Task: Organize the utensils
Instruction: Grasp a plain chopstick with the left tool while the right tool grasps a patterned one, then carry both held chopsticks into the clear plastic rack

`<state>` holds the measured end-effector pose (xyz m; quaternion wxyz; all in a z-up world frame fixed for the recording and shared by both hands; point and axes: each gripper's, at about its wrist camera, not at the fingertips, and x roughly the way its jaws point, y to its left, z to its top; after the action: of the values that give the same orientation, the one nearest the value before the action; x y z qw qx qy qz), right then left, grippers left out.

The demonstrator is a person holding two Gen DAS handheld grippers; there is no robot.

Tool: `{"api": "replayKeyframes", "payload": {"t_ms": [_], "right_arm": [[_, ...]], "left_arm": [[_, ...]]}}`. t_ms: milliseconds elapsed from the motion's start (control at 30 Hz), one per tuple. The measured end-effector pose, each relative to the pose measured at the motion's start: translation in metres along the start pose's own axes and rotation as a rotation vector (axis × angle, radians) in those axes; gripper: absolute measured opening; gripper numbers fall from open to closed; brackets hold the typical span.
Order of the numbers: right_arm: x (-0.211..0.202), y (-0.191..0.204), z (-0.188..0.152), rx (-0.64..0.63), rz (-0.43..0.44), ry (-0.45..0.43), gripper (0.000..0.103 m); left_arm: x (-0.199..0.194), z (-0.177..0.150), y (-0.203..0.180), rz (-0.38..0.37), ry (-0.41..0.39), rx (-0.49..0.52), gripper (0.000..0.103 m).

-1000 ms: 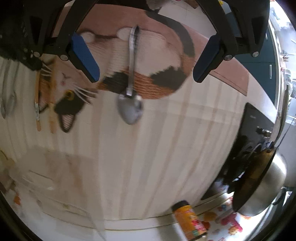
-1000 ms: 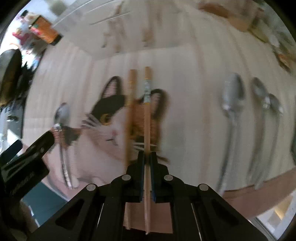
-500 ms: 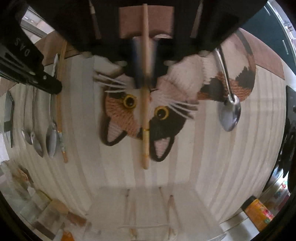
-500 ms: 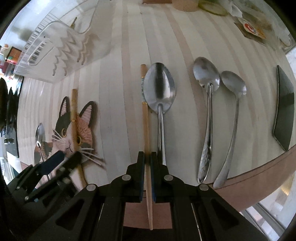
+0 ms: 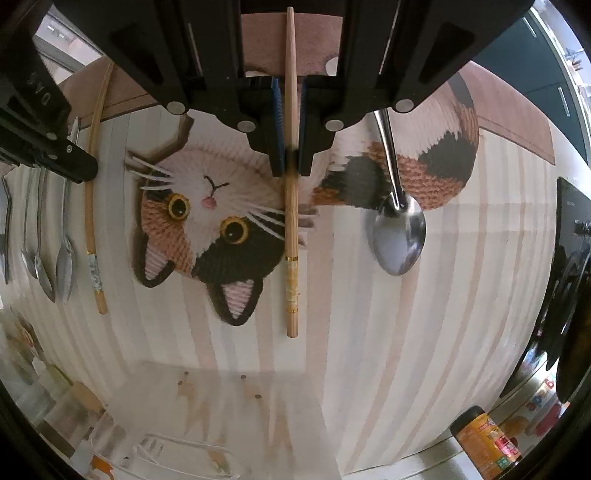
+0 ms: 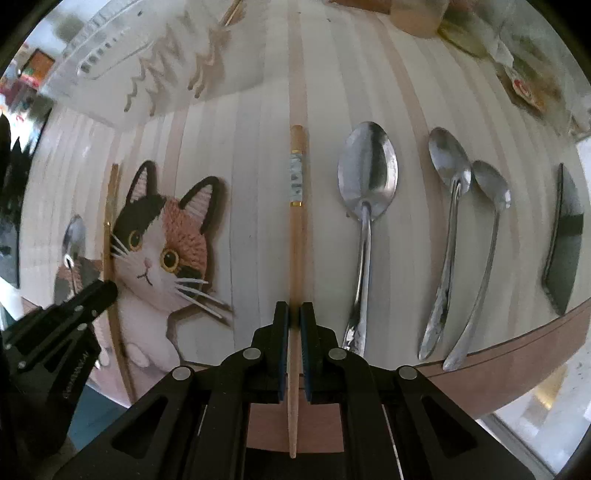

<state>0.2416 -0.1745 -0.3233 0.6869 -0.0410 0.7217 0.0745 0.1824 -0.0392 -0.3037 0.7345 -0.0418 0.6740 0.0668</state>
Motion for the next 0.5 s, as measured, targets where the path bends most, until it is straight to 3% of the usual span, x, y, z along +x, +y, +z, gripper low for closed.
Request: {"api": "replayKeyframes", "payload": {"t_ms": [233, 500], "right_arm": [[0.005, 0.031, 0.0, 0.001, -0.066, -0.009, 0.007], [0.011, 0.046, -0.001, 0.033, -0.076, -0.006, 0.008]], "left_arm": [[-0.001, 0.027, 0.02, -0.047, 0.013, 0.026, 0.006], [-0.003, 0.029, 0.013, -0.03, -0.01, 0.062, 0.005]]}}
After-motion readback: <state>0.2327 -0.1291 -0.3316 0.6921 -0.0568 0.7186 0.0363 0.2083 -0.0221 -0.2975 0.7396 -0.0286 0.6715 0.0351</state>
